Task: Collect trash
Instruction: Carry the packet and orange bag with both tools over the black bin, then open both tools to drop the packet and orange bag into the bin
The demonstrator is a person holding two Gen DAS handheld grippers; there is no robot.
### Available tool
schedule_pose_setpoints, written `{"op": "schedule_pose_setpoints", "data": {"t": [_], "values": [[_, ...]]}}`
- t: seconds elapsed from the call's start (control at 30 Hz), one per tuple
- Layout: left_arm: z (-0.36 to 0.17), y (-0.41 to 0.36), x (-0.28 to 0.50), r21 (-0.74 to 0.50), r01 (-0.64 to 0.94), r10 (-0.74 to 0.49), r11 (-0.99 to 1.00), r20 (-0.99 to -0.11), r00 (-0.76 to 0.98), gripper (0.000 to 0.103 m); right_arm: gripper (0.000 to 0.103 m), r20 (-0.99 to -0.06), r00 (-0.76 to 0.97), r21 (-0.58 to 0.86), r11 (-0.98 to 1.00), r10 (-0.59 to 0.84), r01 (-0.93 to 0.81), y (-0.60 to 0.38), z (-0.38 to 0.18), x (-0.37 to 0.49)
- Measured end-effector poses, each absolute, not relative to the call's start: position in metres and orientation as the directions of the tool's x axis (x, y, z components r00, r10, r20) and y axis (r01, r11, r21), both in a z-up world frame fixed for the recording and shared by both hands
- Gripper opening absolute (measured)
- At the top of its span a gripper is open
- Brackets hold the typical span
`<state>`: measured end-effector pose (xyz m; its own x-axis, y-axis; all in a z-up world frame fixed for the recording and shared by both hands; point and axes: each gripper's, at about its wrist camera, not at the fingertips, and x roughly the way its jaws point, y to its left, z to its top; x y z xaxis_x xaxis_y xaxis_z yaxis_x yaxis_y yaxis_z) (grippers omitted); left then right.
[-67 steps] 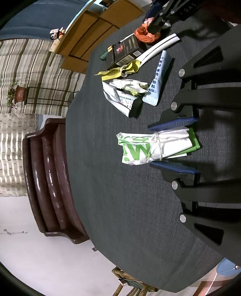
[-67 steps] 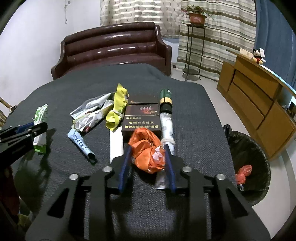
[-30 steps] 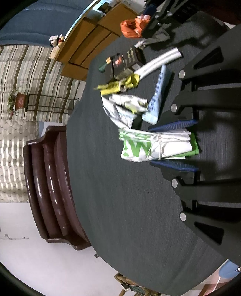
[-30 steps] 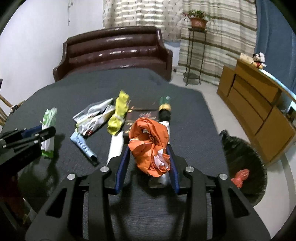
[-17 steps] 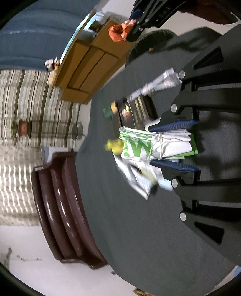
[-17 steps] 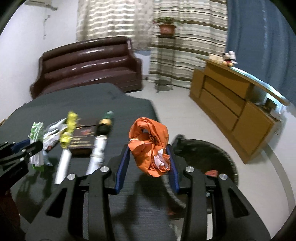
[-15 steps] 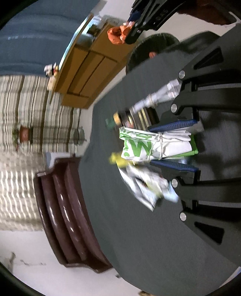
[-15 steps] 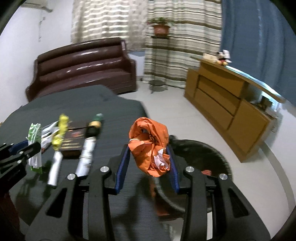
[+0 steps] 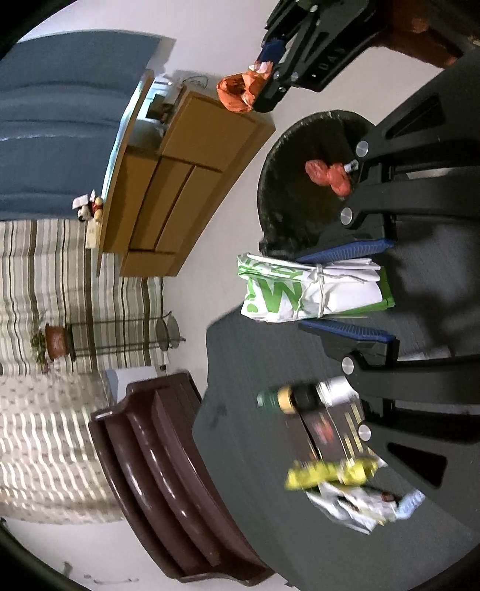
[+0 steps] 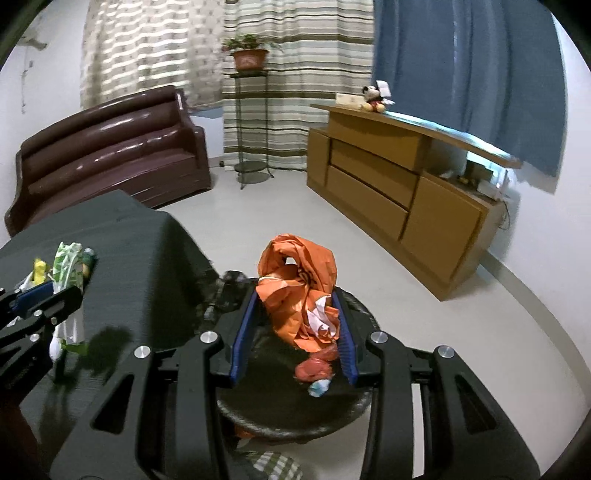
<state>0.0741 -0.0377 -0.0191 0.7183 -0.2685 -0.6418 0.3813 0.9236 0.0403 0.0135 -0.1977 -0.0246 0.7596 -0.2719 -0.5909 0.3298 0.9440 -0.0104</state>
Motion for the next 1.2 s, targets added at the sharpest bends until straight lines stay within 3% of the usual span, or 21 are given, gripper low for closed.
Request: {"op": "schedule_pose_setpoints", "data": {"t": [0.43,1.07,1.2], "values": [[-0.034,-0.098,0.093,0.076,0.405,-0.256,0.911,-0.664,0.703,0.032,0.038,-0.603,0.746,0.028,0.927,-0.282,0.374,-0.24,-0.045,0.018],[-0.043,-0.118,0.103,0.111,0.394,-0.213,0.912,-0.694,0.688,0.032,0.039,-0.621,0.732,0.052,0.917,-0.28,0.394,-0.256,-0.056,0.034],[-0.043,-0.116,0.106,0.103,0.392,-0.214,0.914,-0.698,0.683,0.042,0.04,-0.623,0.731,0.059,0.915,-0.279,0.399,-0.258,-0.056,0.033]]}}
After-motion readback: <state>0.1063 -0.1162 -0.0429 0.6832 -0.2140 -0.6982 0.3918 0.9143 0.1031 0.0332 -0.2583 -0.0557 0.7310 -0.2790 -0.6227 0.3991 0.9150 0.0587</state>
